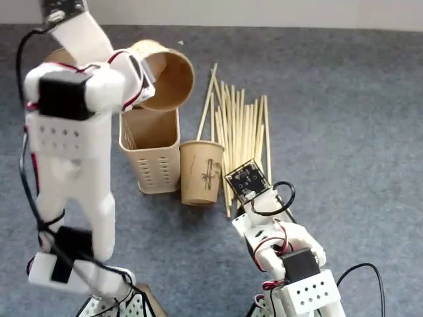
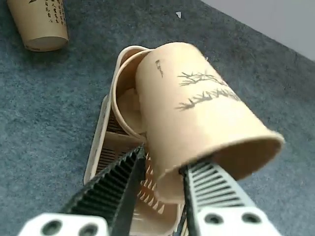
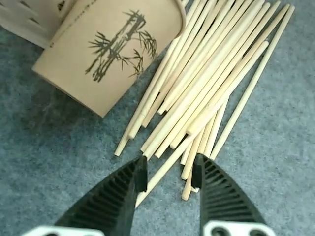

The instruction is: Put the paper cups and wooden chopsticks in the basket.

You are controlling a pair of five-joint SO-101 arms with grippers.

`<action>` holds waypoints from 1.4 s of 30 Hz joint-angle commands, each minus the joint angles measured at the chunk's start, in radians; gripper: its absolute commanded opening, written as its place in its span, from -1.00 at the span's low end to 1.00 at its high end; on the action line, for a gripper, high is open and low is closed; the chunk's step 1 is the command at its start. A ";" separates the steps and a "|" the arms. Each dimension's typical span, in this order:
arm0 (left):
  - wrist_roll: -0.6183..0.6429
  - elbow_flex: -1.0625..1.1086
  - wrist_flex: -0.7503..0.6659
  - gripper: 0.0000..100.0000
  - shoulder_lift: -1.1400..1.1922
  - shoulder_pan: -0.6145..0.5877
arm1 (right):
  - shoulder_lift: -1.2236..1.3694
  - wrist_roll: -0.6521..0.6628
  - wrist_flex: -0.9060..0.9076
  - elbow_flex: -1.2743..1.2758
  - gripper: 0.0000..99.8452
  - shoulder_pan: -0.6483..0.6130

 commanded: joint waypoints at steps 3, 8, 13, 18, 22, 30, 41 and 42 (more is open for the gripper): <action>0.025 0.033 0.000 -0.78 -0.059 -0.013 | -0.007 0.005 -0.016 -0.002 -0.67 0.008; 0.023 0.050 -0.043 -0.72 -0.058 -0.059 | -0.005 0.005 -0.013 0.001 -0.67 0.008; -0.032 0.047 -0.249 -0.68 -0.062 -0.194 | -0.004 -0.032 -0.012 0.001 -0.67 0.008; -0.158 0.047 -0.385 -0.68 -0.068 -0.278 | -0.004 -0.034 -0.013 0.001 -0.67 0.008; -0.166 0.053 -0.471 -0.68 -0.056 -0.378 | -0.004 -0.035 -0.013 0.002 -0.67 0.008; -0.196 0.269 -0.918 -0.68 0.312 -0.526 | -0.004 -0.037 -0.015 0.005 -0.67 -0.016; -0.381 0.277 -1.002 -0.68 0.618 -0.495 | -0.007 -0.037 -0.019 0.050 -0.67 -0.079; -0.381 0.275 -0.968 -0.68 0.634 -0.495 | -0.007 -0.037 -0.019 0.050 -0.67 -0.079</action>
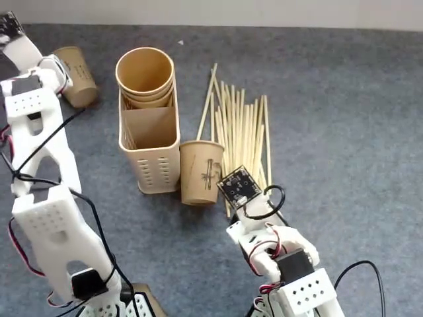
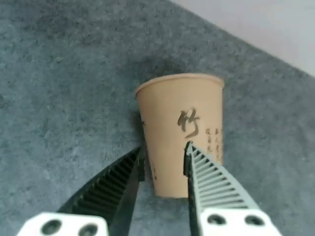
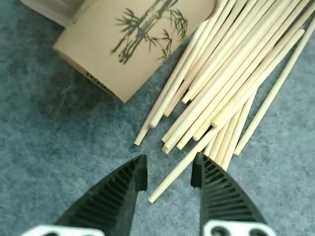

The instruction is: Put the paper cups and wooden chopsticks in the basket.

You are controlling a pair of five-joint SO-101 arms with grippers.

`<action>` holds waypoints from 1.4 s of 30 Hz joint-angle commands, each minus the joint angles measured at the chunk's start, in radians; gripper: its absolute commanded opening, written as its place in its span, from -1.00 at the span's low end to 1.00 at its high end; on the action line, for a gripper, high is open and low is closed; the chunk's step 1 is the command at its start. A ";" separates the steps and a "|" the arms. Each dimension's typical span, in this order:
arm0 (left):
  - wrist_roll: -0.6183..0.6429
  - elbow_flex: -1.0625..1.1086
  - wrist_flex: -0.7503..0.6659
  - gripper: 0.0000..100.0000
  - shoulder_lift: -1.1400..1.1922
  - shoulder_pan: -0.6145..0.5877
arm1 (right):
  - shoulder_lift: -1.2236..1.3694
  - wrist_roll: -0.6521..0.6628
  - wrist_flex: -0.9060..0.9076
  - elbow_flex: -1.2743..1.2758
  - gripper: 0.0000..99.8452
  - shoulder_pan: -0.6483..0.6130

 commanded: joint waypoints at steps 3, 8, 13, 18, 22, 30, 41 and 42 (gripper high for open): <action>-0.011 -0.012 0.143 -0.68 0.053 0.018 | -0.005 -0.009 -0.044 -0.004 -0.67 -0.007; -0.011 -0.012 0.315 -0.68 0.084 0.053 | -0.002 -0.009 -0.061 -0.004 -0.67 -0.005; -0.018 -0.019 0.506 -0.68 0.076 0.056 | -0.002 -0.009 -0.061 -0.004 -0.67 -0.004; -0.201 -0.160 0.815 -0.68 0.008 0.005 | -0.002 -0.009 -0.061 -0.004 -0.67 -0.002; -0.362 -0.366 0.904 -0.68 -0.091 -0.111 | -0.002 -0.009 -0.061 -0.004 -0.67 -0.002; -0.249 -0.512 0.563 -0.68 0.025 -0.022 | -0.004 -0.009 -0.064 -0.004 -0.67 -0.002; -0.296 -0.513 -0.078 -0.68 0.460 0.053 | -0.004 -0.008 -0.062 -0.002 -0.67 -0.002; -0.327 -0.513 -0.049 -0.68 0.473 0.041 | -0.004 -0.008 -0.062 -0.002 -0.67 -0.002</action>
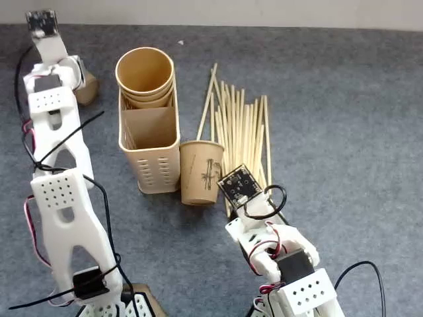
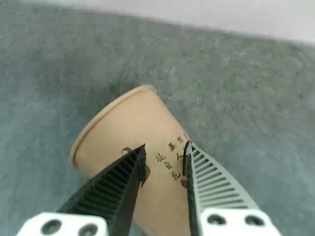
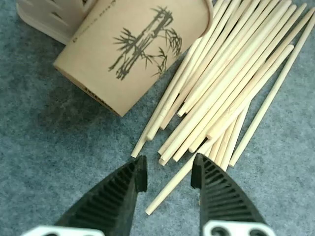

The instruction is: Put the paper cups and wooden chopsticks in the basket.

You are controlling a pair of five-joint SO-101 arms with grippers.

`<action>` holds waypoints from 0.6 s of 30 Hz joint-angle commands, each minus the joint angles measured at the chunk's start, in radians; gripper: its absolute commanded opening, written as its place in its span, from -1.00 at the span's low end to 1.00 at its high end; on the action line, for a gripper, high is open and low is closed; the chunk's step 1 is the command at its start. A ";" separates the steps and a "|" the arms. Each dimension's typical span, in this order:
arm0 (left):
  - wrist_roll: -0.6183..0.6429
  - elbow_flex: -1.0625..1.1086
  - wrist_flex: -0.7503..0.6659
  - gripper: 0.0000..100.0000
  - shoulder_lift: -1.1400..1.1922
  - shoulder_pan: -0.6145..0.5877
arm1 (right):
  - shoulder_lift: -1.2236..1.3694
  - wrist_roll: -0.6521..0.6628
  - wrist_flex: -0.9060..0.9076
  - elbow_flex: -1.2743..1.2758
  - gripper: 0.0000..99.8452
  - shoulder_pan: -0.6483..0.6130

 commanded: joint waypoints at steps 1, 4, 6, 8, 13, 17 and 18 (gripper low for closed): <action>-0.069 -0.025 0.035 -0.68 0.036 -0.028 | -0.004 -0.006 -0.018 -0.002 -0.67 -0.002; -0.077 -0.031 0.181 -0.68 0.035 -0.105 | -0.004 -0.006 -0.018 -0.002 -0.67 -0.002; -0.078 -0.082 0.333 -0.68 0.024 -0.160 | -0.004 -0.006 -0.018 -0.002 -0.67 -0.004; -0.080 -0.140 0.514 -0.68 0.007 -0.216 | -0.005 -0.008 -0.018 -0.002 -0.67 -0.004; -0.083 -0.374 0.968 -0.68 -0.047 -0.341 | -0.005 -0.008 -0.019 -0.002 -0.67 -0.004; -0.077 -0.585 1.031 -0.68 -0.097 -0.455 | -0.005 -0.009 -0.019 -0.002 -0.67 -0.004; -0.077 -0.634 1.023 -0.68 -0.104 -0.475 | -0.005 -0.009 -0.019 -0.002 -0.67 -0.004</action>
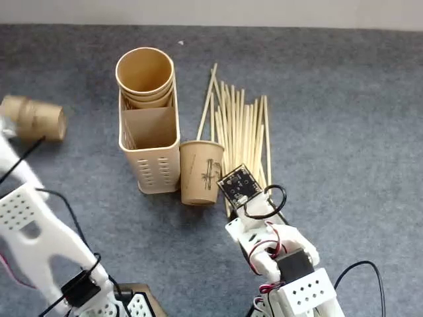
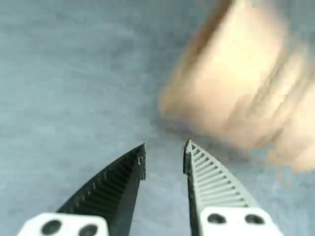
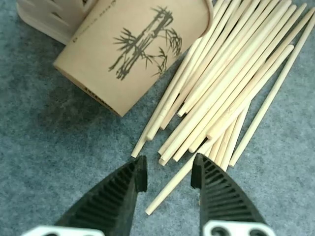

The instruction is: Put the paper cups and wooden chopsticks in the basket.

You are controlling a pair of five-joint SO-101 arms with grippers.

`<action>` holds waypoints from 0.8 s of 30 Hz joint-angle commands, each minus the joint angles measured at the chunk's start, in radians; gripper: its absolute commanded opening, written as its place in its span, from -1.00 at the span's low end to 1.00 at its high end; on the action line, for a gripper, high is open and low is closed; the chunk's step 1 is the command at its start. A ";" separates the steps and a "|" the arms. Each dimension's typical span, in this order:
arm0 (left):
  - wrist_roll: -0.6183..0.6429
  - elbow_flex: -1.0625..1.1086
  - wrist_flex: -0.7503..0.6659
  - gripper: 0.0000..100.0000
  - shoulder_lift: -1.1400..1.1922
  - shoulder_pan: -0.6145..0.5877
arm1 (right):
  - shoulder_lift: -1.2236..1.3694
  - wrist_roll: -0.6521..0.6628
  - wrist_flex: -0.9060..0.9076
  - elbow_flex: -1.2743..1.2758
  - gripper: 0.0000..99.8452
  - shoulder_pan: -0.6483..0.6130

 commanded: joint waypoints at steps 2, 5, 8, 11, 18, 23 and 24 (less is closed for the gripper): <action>0.003 -0.232 0.026 -0.68 -0.084 -0.076 | -0.004 -0.009 -0.019 -0.002 -0.67 -0.004; 0.003 -0.245 0.026 -0.68 -0.084 -0.081 | -0.004 -0.009 -0.019 -0.002 -0.67 -0.004; 0.003 -0.157 0.028 -0.68 -0.088 -0.073 | -0.004 -0.009 -0.019 -0.002 -0.67 -0.004; -0.002 -0.007 0.040 -0.68 -0.114 -0.051 | -0.004 -0.009 -0.019 -0.002 -0.67 -0.005; -0.322 0.826 0.041 -0.68 -0.450 0.010 | -0.002 -0.009 -0.019 -0.002 -0.67 -0.005; -0.543 1.325 0.035 -0.66 -0.970 0.053 | -0.002 -0.009 -0.019 -0.002 -0.67 -0.005; -0.603 1.391 0.035 -0.63 -1.073 0.054 | -0.002 -0.009 -0.019 -0.002 -0.67 -0.005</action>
